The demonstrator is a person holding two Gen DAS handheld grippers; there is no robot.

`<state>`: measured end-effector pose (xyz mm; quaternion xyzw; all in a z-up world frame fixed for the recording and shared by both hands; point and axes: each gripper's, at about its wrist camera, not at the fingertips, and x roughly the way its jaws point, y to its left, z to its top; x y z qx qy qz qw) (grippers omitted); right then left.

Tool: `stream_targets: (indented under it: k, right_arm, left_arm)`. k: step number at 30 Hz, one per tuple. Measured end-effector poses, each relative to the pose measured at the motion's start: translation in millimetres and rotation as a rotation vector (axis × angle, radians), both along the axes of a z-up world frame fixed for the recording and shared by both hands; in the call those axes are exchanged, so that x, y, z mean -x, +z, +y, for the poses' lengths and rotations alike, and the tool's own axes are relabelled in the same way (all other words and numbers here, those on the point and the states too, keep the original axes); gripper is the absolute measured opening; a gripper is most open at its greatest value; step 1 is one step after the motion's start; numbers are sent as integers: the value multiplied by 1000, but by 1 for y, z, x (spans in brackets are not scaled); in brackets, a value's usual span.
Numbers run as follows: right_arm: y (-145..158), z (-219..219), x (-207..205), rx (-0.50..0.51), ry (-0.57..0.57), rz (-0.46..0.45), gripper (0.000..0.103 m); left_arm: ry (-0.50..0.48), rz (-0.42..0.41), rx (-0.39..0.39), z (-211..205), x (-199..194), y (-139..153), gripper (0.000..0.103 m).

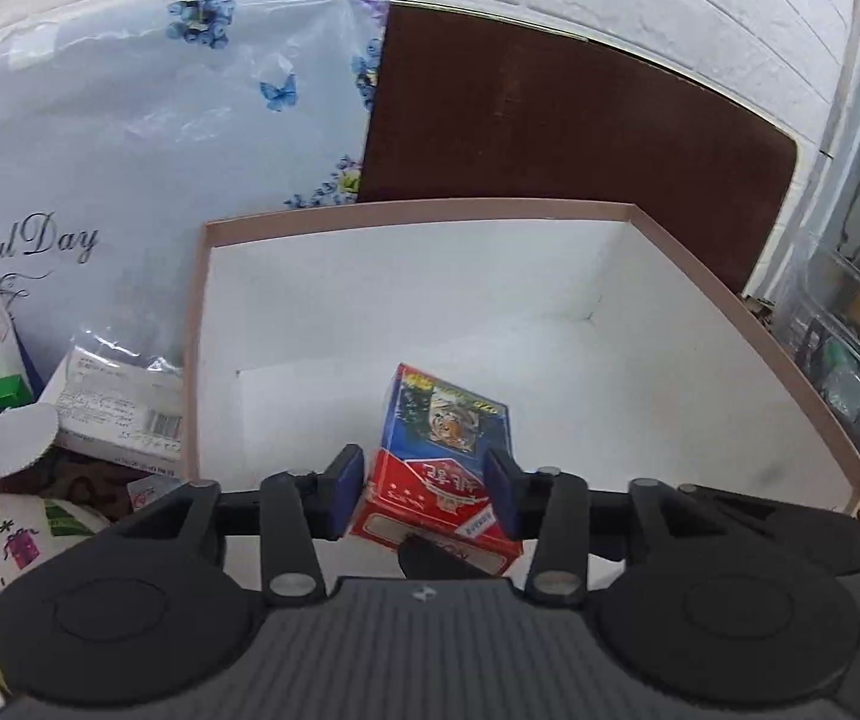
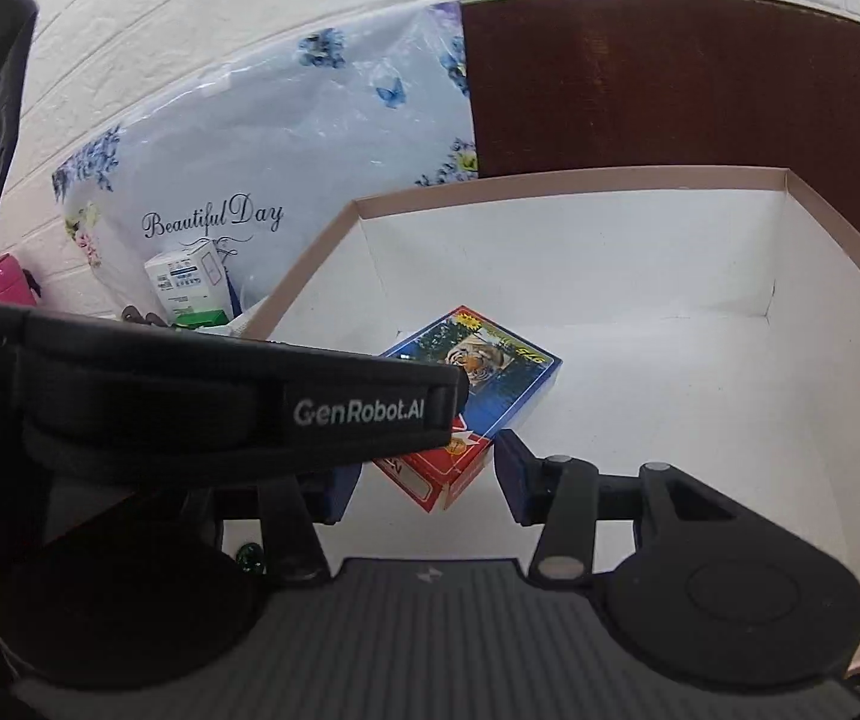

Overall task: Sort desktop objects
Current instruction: 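Lift the card box with the left tool and carry it into the beige box, then open the left tool to drop the card box inside the beige box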

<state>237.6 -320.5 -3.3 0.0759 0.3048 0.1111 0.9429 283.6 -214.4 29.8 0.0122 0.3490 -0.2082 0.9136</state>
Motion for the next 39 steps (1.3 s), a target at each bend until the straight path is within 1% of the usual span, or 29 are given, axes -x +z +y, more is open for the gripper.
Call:
stream_targets:
  k: [2, 3, 4, 5, 6, 7, 8, 10, 13, 15, 20, 22, 27, 32, 36, 39]
  right_arm:
    - [-1, 1, -1, 11, -9, 5, 49]
    - [-2, 1, 0, 23, -16, 9, 50]
    - [-3, 0, 1, 31, -24, 14, 53]
    - [-3, -1, 2, 36, -33, 17, 59]
    - [-4, -3, 3, 41, -49, 20, 63]
    - [-3, -4, 4, 49, -70, 23, 72]
    - [-3, -5, 5, 56, -91, 22, 81]
    - [0, -6, 10, 61, -109, 6, 86]
    - [4, -5, 19, 70, -115, -20, 86]
    - [7, -3, 24, 75, -119, -30, 88]
    - [10, 5, 37, 99, -120, -59, 88]
    - [12, 7, 41, 93, -123, -64, 89]
    - [23, 11, 58, 59, -123, -94, 89]
    - [35, 22, 83, 69, -126, -138, 89]
    - [38, 36, 109, 53, -113, -161, 89]
    - [33, 51, 133, 56, -86, -172, 89]
  left_arm:
    - [-53, 9, 32, -1, 1, 1, 71]
    - [-74, 14, 45, -1, 4, 2, 75]
    - [-90, 14, 57, -1, 6, 4, 82]
    - [-92, 8, 60, -2, 9, 5, 92]
    - [-87, -2, 59, -2, 11, 7, 96]
    - [-83, -17, 59, -2, 14, 9, 99]
    - [-81, -33, 59, -2, 17, 10, 99]
    - [-86, -40, 70, -1, 20, 14, 99]
    - [-75, -32, 88, 1, 26, 15, 99]
    - [-62, -37, 82, 1, 30, 15, 99]
    - [-57, -93, 3, -1, 50, 15, 99]
    - [-49, -114, 13, 4, 59, 18, 99]
    - [-39, -105, 55, 15, 77, 29, 99]
    - [-30, -123, 84, 27, 108, 38, 99]
    - [9, -124, 105, 46, 140, 35, 99]
    - [35, -129, 114, 65, 168, 24, 100]
